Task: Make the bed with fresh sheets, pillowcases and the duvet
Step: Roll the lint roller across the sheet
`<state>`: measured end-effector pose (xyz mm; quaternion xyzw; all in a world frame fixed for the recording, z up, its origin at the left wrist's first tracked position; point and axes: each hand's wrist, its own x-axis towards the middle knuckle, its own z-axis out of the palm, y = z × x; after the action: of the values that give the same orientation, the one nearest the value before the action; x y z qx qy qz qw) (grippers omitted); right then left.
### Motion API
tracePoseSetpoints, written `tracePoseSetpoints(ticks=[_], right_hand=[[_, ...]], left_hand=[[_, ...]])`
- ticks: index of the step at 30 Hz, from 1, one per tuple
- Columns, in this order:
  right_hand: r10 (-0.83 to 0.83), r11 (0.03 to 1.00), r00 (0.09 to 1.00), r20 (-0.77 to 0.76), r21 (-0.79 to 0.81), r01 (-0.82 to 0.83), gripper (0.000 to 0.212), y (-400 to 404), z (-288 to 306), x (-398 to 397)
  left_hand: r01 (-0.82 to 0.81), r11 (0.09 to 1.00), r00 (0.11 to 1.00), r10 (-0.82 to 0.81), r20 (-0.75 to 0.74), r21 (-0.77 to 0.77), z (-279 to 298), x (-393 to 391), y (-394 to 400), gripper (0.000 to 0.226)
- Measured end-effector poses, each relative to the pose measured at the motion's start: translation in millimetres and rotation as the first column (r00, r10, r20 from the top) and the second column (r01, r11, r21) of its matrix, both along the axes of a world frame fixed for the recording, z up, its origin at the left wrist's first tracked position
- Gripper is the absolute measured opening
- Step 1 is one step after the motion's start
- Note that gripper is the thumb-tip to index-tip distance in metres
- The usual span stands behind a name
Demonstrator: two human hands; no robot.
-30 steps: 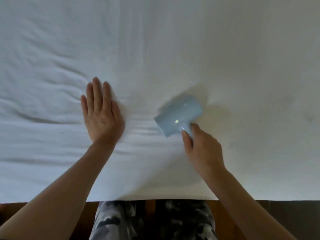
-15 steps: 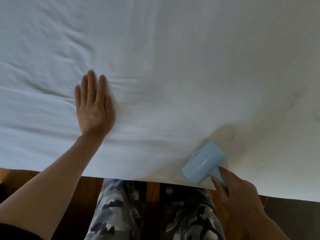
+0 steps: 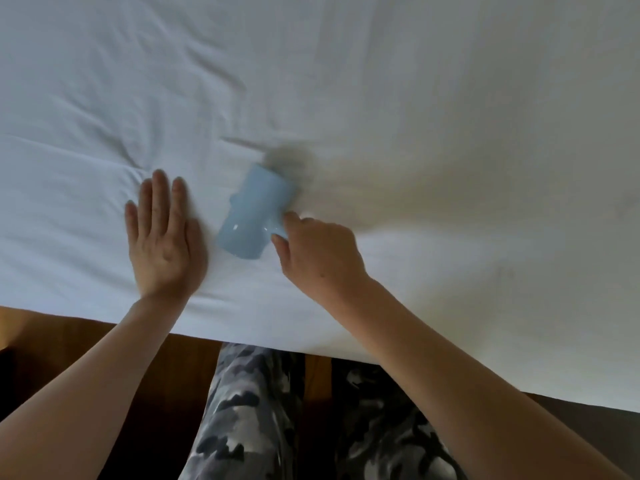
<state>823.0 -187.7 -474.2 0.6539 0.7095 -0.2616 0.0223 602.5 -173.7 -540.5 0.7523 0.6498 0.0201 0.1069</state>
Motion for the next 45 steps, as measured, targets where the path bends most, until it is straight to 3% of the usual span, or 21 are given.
tracePoseSetpoints(ticks=[5, 12, 16, 21, 28, 36, 43, 45], right_hand=[[0.043, 0.999, 0.999, -0.031, 0.016, -0.042, 0.031, 6.1, -4.5, -4.6], [-0.02, 0.999, 1.0, -0.006, -0.028, 0.019, 0.023, -66.9, -6.0, 64.7], [-0.114, 0.99, 0.993, 0.022, -0.087, 0.115, 0.023, -122.9, 1.7, 121.0], [-0.203, 0.97, 0.979, -0.037, -0.148, 0.195, 0.035, -207.4, 15.1, 198.4], [-0.401, 0.891, 0.914, -0.053, -0.252, 0.377, 0.042, -279.1, 37.6, 305.2], [-0.309, 0.933, 0.949, -0.06, -0.211, 0.29, 0.038, -248.4, 24.1, 348.6], [-0.213, 0.958, 0.969, 0.122, -0.168, 0.232, 0.036, -167.8, 8.7, 291.2], [-0.207, 0.961, 0.975, 0.074, -0.173, 0.217, 0.032, -130.2, 3.7, 265.5]], left_hand=[[0.038, 0.999, 0.999, -0.039, -0.017, -0.008, -0.3, -9.2, -1.4, 0.054], [-0.025, 0.999, 0.999, 0.024, -0.045, -0.044, 9.2, 9.5, -8.1, 0.055], [0.109, 0.993, 0.994, -0.108, 0.019, -0.049, 10.5, 69.3, -36.9, 0.054], [0.041, 0.996, 0.996, -0.033, 0.088, -0.084, 7.2, 173.1, -74.1, 0.056], [0.177, 0.983, 0.968, -0.167, 0.188, -0.039, 8.6, 289.0, -84.7, 0.052], [-0.09, 0.995, 0.995, 0.092, 0.039, -0.046, -3.9, 301.7, -80.2, 0.062], [-0.16, 0.987, 0.987, 0.161, 0.01, -0.009, -5.0, 266.9, -95.5, 0.06], [-0.154, 0.988, 0.988, 0.154, -0.005, -0.023, -4.7, 252.5, -99.9, 0.059]])
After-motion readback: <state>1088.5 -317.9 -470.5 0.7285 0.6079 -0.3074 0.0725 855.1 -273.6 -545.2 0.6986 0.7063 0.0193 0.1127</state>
